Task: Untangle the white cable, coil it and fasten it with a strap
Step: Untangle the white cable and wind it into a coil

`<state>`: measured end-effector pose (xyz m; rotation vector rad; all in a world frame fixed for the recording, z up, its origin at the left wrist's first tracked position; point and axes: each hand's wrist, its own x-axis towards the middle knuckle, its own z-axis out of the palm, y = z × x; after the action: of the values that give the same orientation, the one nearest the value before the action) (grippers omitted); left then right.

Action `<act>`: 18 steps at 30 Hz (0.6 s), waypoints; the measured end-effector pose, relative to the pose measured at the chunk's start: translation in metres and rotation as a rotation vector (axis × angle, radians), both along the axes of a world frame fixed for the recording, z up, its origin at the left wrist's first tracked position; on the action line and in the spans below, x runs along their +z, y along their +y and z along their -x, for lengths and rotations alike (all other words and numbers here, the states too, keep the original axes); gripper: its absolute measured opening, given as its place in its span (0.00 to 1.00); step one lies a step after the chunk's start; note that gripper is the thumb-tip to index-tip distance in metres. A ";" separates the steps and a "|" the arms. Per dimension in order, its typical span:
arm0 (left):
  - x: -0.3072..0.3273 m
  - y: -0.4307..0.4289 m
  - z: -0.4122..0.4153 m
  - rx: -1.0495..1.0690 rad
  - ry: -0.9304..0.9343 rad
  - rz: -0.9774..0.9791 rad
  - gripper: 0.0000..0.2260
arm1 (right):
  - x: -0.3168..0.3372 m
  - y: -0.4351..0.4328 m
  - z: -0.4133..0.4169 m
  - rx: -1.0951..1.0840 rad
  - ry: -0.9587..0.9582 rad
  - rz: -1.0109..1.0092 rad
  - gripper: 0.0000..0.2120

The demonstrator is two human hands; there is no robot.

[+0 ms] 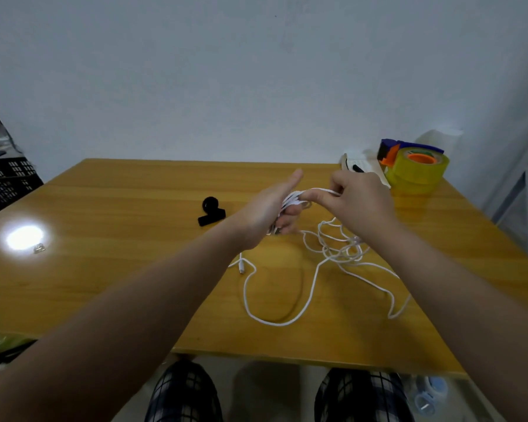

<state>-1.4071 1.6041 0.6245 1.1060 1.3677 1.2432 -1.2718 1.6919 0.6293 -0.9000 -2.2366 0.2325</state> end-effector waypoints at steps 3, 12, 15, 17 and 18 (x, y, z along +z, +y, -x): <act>0.001 -0.004 -0.004 0.016 0.037 -0.029 0.18 | -0.002 0.005 -0.002 0.240 0.111 0.223 0.16; -0.004 -0.002 -0.002 0.090 -0.179 -0.025 0.24 | -0.009 -0.008 -0.003 0.600 0.116 0.635 0.10; -0.004 0.000 0.004 0.158 -0.098 -0.052 0.22 | -0.013 -0.009 0.002 0.515 0.050 0.531 0.13; -0.005 -0.002 0.009 0.184 0.031 -0.096 0.22 | -0.013 -0.009 0.001 0.486 0.044 0.519 0.12; -0.005 -0.003 0.012 0.193 0.115 -0.109 0.22 | -0.013 -0.009 0.000 0.492 0.052 0.544 0.12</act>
<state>-1.4193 1.6011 0.6190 1.1571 1.5375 1.4260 -1.2723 1.6824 0.6164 -0.5708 -2.3510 1.1165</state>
